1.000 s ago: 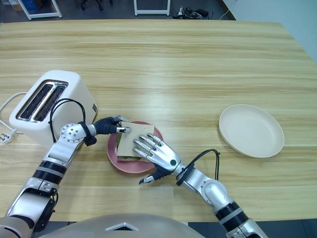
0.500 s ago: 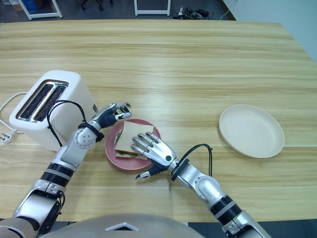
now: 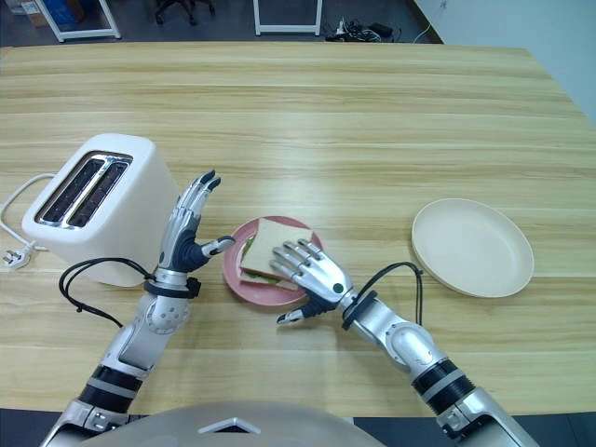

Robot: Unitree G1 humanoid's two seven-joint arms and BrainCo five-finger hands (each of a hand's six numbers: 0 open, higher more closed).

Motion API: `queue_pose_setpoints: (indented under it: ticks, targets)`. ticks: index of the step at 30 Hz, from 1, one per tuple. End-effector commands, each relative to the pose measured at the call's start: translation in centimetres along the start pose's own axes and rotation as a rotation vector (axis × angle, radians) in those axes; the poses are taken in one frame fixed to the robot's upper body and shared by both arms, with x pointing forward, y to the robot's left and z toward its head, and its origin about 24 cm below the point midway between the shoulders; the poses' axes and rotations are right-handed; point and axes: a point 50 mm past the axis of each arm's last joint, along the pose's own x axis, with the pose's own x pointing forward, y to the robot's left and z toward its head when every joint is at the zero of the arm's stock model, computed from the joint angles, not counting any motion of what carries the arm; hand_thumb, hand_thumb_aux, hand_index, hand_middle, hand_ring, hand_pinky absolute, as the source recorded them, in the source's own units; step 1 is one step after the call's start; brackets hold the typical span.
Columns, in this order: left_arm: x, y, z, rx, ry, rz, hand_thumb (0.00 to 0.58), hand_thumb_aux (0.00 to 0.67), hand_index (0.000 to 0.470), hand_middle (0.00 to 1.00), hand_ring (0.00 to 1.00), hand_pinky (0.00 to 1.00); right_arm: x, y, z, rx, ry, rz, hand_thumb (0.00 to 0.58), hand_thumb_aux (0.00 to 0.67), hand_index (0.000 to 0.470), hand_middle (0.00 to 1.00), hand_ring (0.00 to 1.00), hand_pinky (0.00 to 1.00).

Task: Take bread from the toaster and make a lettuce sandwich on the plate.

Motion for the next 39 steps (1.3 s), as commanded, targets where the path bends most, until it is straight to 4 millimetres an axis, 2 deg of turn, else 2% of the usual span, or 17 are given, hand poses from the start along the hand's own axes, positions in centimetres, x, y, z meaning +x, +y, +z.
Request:
queue_pose_setpoints:
  ticks: [1, 7, 10, 11, 12, 13, 14, 15, 17, 19, 22, 24, 27, 32, 35, 39]
  targets:
    - [-0.6, 0.2, -1.1, -0.049, 0.062, -0.025, 0.0, 0.0, 0.0, 0.0, 0.0, 0.0, -1.3, 0.7, 0.4, 0.005, -0.025, -0.004, 0.0, 0.0, 0.0, 0.0, 0.0, 0.0]
    - [-0.8, 0.7, -0.9, -0.028, 0.034, -0.013, 0.0, 0.0, 0.0, 0.0, 0.0, 0.0, -0.4, -3.4, 0.5, 0.134, -0.017, -0.388, 0.0, 0.0, 0.0, 0.0, 0.0, 0.0]
    - [-1.0, 1.0, -0.7, -0.008, 0.008, -0.025, 0.0, 0.0, 0.0, 0.0, 0.0, 0.0, -1.0, -4.5, -0.8, 0.167, 0.122, -0.514, 0.0, 0.0, 0.0, 0.0, 0.0, 0.0]
    - [-1.2, 1.3, -0.9, -0.012, 0.001, -0.033, 0.429, 0.328, 0.23, 1.0, 1.0, 1.0, -1.4, -4.6, -1.5, 0.181, 0.192, -0.536, 0.0, 0.0, 0.0, 0.0, 0.0, 0.0]
    - [-1.5, 1.4, -1.1, -0.001, 0.003, -0.059, 0.58, 0.67, 0.47, 1.0, 1.0, 1.0, -1.9, -4.3, -2.3, 0.188, 0.254, -0.531, 0.0, 0.0, 0.0, 0.0, 0.0, 0.0]
    - [-1.9, 1.6, -1.5, 0.033, 0.017, -0.087, 0.58, 0.67, 0.47, 1.0, 1.0, 1.0, -2.5, -3.9, -2.9, 0.197, 0.306, -0.502, 0.0, 0.0, 0.0, 0.0, 0.0, 0.0]
    - [-2.5, 1.7, -1.9, 0.066, 0.035, -0.127, 0.58, 0.67, 0.47, 1.0, 1.0, 1.0, -3.3, -3.5, -3.5, 0.225, 0.351, -0.467, 0.553, 0.525, 0.369, 0.8, 0.8, 0.8]
    - [-3.2, 1.9, -2.1, 0.111, 0.053, -0.164, 0.58, 0.67, 0.47, 1.0, 1.0, 1.0, -4.2, -3.2, -3.9, 0.235, 0.391, -0.428, 0.58, 0.67, 0.47, 1.0, 1.0, 1.0]
    - [-4.5, 1.9, -2.4, 0.191, 0.107, -0.271, 0.58, 0.67, 0.47, 1.0, 1.0, 1.0, -6.2, -2.5, -4.4, 0.238, 0.462, -0.338, 0.58, 0.67, 0.47, 1.0, 1.0, 1.0]
    - [-5.8, 1.4, -2.7, 0.238, 0.171, -0.384, 0.58, 0.67, 0.47, 1.0, 1.0, 1.0, -8.0, -2.0, -4.0, 0.251, 0.49, -0.244, 0.58, 0.67, 0.47, 1.0, 1.0, 1.0]
    - [-7.2, 0.1, -3.0, 0.275, 0.214, -0.51, 0.58, 0.67, 0.47, 1.0, 1.0, 1.0, -10.0, -0.5, -2.1, 0.279, 0.444, -0.091, 0.58, 0.67, 0.47, 1.0, 1.0, 1.0]
    - [-8.1, -1.0, -3.3, 0.303, 0.243, -0.594, 0.58, 0.67, 0.47, 1.0, 1.0, 1.0, -10.2, 0.9, -0.1, 0.324, 0.361, -0.002, 0.58, 0.67, 0.47, 1.0, 1.0, 1.0]
    - [-8.4, -2.7, -3.6, 0.341, 0.25, -0.665, 0.58, 0.67, 0.47, 1.0, 1.0, 1.0, -9.5, 2.3, 2.3, 0.37, 0.287, 0.055, 0.58, 0.67, 0.47, 1.0, 1.0, 1.0]
    - [-7.4, -5.8, -3.2, 0.368, 0.207, -0.695, 0.58, 0.67, 0.47, 1.0, 1.0, 1.0, -7.4, 2.6, 4.1, 0.395, 0.204, 0.04, 0.58, 0.67, 0.47, 1.0, 1.0, 1.0]
    - [-6.8, -7.3, -3.0, 0.343, 0.198, -0.704, 0.58, 0.67, 0.47, 1.0, 1.0, 1.0, -5.6, 2.8, 3.7, 0.368, 0.193, 0.011, 0.58, 0.67, 0.47, 1.0, 1.0, 1.0]
    - [-5.5, -8.2, -3.8, 0.342, 0.213, -0.678, 0.58, 0.67, 0.47, 1.0, 1.0, 1.0, -2.0, 3.2, 1.4, 0.301, 0.232, -0.067, 0.58, 0.67, 0.47, 1.0, 1.0, 1.0]
